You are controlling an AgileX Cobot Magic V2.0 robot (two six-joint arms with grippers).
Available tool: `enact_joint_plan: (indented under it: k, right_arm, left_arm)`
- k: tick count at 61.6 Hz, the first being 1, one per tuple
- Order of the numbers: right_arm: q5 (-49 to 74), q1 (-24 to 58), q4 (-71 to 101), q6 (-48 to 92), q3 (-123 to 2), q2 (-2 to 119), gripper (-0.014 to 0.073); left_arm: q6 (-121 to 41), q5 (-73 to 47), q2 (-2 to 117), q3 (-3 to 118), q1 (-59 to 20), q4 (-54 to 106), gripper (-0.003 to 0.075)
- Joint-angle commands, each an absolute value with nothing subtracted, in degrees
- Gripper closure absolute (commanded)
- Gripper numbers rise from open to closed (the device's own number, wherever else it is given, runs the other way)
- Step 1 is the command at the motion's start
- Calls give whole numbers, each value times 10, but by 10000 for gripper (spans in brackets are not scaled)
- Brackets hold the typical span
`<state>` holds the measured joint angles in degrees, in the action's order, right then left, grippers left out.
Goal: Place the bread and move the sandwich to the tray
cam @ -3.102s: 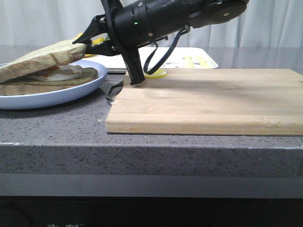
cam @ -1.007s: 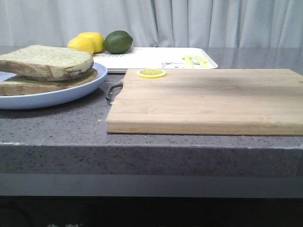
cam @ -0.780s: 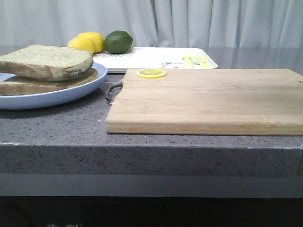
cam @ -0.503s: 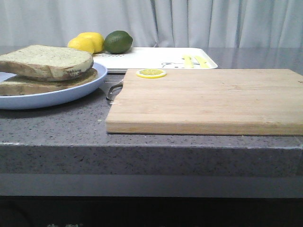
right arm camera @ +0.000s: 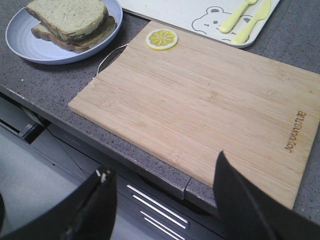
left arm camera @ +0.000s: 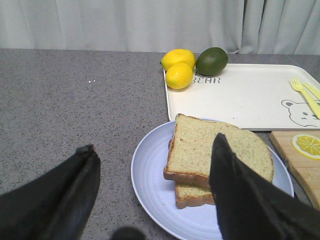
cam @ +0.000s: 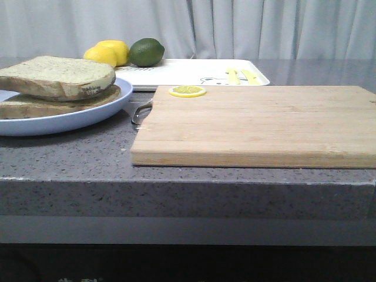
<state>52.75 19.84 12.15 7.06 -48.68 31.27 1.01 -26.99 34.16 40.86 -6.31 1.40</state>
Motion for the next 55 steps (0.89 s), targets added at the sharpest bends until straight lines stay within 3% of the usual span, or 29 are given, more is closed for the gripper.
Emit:
enact_joint_plan:
  k: [1, 33, 45, 55]
  right_arm:
    - [494, 195, 122, 72, -499, 314, 149]
    - [496, 195, 122, 72, -499, 314, 149]
    - [496, 195, 122, 72, -499, 314, 149]
    - [496, 195, 122, 72, -499, 314, 149]
  left_arm:
    - [12, -259, 355, 434, -61, 3, 251]
    - [12, -569, 608, 656, -50, -56, 251]
    - [0, -591, 701, 712, 18, -14, 251]
    - [-86, -599, 765, 752, 91, 127, 251]
